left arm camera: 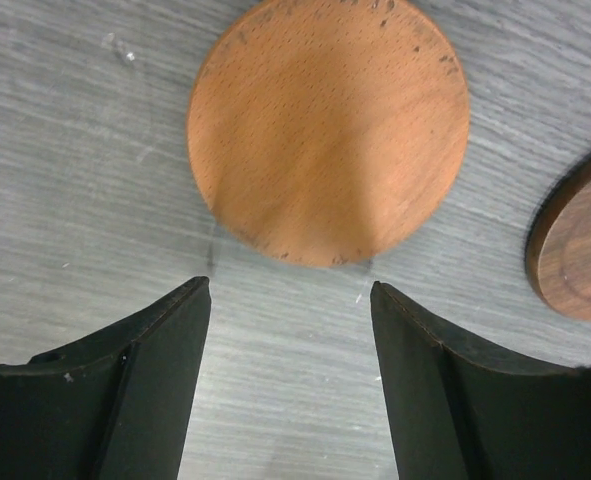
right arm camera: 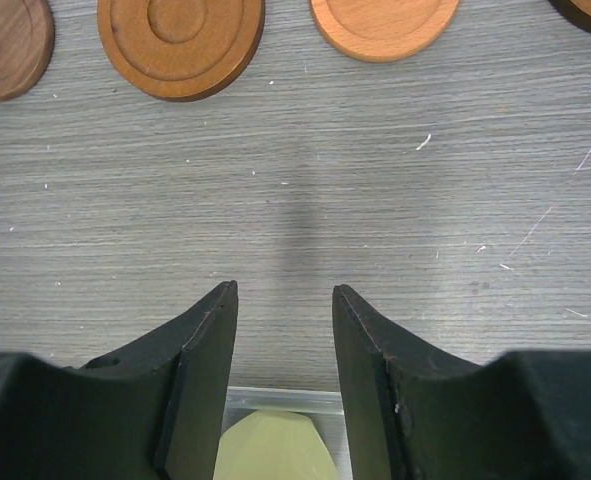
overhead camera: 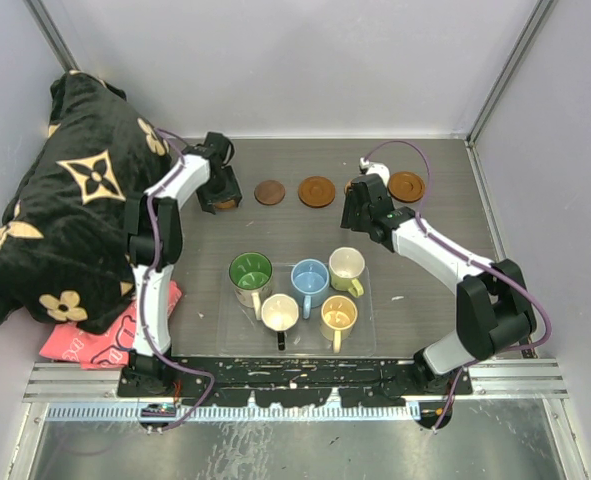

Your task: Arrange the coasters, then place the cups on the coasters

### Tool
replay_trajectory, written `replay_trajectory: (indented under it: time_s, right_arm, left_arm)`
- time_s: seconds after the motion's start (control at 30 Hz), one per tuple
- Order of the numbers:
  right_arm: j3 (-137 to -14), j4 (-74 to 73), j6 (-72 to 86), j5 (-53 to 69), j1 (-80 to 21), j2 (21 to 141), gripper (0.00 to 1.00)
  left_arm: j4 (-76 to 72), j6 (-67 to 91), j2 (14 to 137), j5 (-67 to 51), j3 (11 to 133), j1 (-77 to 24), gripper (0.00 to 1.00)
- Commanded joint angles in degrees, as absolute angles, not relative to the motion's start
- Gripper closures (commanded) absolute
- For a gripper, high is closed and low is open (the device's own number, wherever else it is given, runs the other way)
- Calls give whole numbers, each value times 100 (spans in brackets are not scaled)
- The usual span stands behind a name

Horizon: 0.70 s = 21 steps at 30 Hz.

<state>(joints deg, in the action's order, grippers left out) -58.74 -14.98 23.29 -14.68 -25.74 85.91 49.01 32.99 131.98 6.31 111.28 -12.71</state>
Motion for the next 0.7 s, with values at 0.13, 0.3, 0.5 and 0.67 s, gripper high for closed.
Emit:
replay_trajectory:
  time_s: [0.13,0.3,0.5,0.67]
  right_arm:
    - [-6113,-1337,2336,-1465,-2613,8296,51]
    - [-6057,-1384,2362,-1468,-2636,8165,51]
    - [-6003,-1449,2373,-1534,-2672,8050,51]
    - [-5972,-1670,2251,-1649,-2698,7815,50]
  left_arm:
    - [5124,3146,11925,875,11219,-1368,33]
    - [5067,3094,11560,975,11039,-1390,33]
    - [4932,3119,11384,857,10476,-1425,35]
    - [5010,2781,11010,1401,10389,-1807,32]
